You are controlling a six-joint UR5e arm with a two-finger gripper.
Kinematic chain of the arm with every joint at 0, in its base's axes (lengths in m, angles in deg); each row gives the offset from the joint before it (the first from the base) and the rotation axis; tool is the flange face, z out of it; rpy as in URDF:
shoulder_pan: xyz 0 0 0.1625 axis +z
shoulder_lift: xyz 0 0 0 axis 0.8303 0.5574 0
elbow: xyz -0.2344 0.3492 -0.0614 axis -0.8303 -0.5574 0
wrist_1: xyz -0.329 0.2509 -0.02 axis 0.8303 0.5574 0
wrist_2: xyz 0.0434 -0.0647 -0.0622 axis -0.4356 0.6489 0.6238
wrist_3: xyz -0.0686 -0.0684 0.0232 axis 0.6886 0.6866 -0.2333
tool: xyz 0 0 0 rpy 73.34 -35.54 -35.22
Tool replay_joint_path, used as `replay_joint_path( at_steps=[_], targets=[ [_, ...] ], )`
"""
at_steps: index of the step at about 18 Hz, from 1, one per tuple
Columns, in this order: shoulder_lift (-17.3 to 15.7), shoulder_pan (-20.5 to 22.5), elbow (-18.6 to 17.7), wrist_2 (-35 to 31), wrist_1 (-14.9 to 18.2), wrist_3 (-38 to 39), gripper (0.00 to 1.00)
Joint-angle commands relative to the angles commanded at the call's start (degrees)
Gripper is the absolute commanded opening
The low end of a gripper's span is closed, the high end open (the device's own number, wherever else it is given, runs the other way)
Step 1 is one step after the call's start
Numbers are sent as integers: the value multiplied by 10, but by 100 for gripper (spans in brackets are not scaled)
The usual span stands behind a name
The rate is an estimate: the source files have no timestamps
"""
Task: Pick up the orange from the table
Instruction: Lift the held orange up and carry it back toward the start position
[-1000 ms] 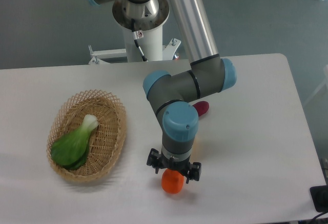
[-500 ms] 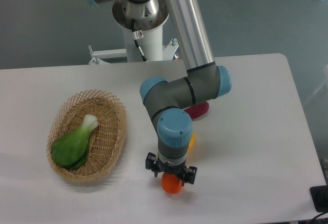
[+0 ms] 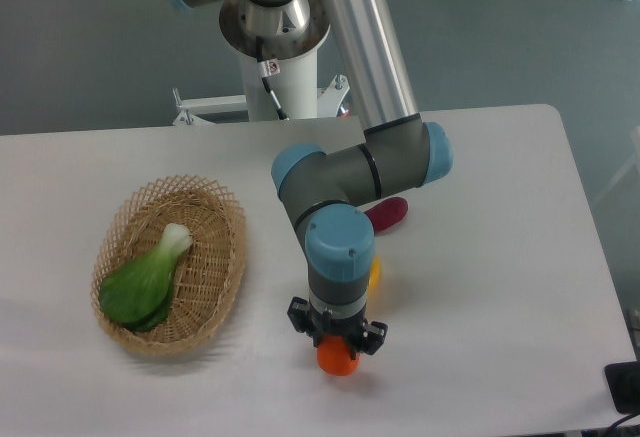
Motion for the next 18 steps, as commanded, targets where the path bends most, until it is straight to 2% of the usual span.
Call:
replay_joint_path(
  at_steps=[3,9,13,16,18],
  targets=[
    [-6,12,4,0,-1,-4,51],
    [-38,70,1,7,5,-88,52],
    [-55,104,2,4,31,-160,52],
    [-73,134,2,1,68,-243,52],
    [-75,146,1,5,69,-255,53]
  ],
)
